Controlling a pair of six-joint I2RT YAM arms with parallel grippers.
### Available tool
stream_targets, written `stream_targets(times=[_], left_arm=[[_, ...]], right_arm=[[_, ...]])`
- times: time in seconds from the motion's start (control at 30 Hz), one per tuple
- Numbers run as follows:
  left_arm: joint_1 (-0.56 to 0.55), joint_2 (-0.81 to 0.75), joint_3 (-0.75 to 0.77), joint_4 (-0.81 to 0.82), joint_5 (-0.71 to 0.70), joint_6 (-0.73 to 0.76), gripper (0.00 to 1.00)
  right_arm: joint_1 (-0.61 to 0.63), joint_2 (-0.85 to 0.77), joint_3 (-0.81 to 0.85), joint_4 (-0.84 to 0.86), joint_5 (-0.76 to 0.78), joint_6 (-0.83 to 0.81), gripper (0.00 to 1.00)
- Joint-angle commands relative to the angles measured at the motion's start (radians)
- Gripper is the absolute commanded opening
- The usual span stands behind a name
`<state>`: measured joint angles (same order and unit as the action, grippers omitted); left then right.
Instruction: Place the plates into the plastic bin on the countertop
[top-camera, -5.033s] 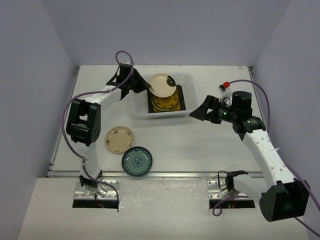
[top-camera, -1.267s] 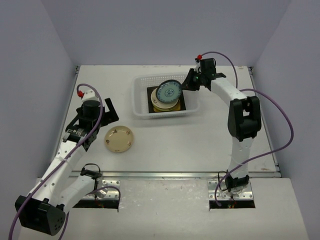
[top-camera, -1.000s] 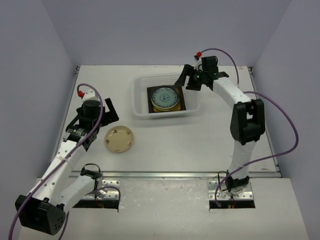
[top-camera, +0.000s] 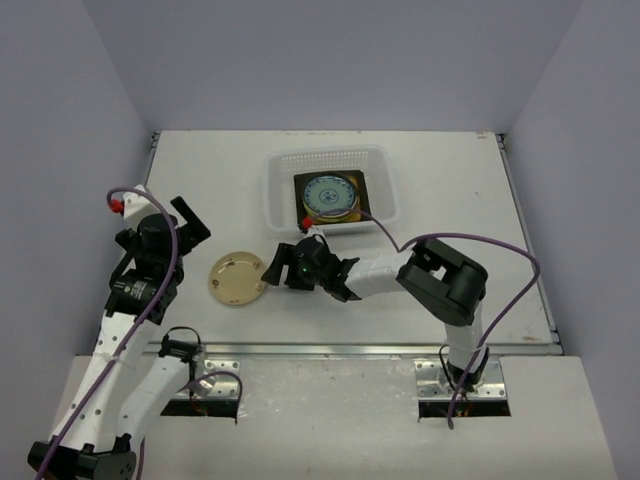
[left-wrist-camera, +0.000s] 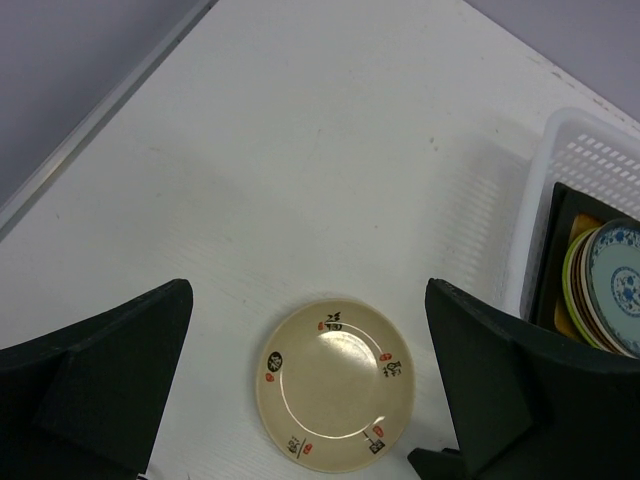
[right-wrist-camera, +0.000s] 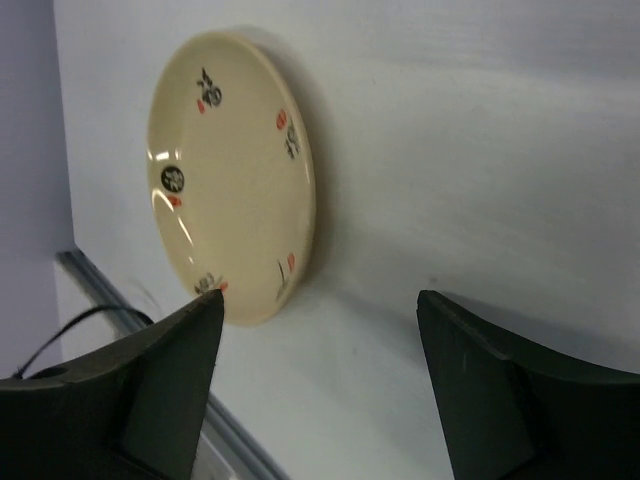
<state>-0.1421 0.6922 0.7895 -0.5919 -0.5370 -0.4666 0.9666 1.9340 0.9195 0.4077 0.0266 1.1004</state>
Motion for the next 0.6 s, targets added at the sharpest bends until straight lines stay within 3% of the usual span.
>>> stream_targets(times=[0.0,0.27,0.57], left_arm=[[0.007,0.010,0.027,0.045,0.047,0.028,1.00],[0.006,0.009,0.028,0.053,0.072,0.035,1.00],[0.003,0.013,0.029,0.053,0.079,0.037,1.00]], right_arm=[[0.026,0.101,0.068,0.067,0.191,0.179,0.73],[0.026,0.256,0.099,0.055,0.154,0.311,0.55],[0.036,0.218,0.001,0.107,0.147,0.384,0.00]])
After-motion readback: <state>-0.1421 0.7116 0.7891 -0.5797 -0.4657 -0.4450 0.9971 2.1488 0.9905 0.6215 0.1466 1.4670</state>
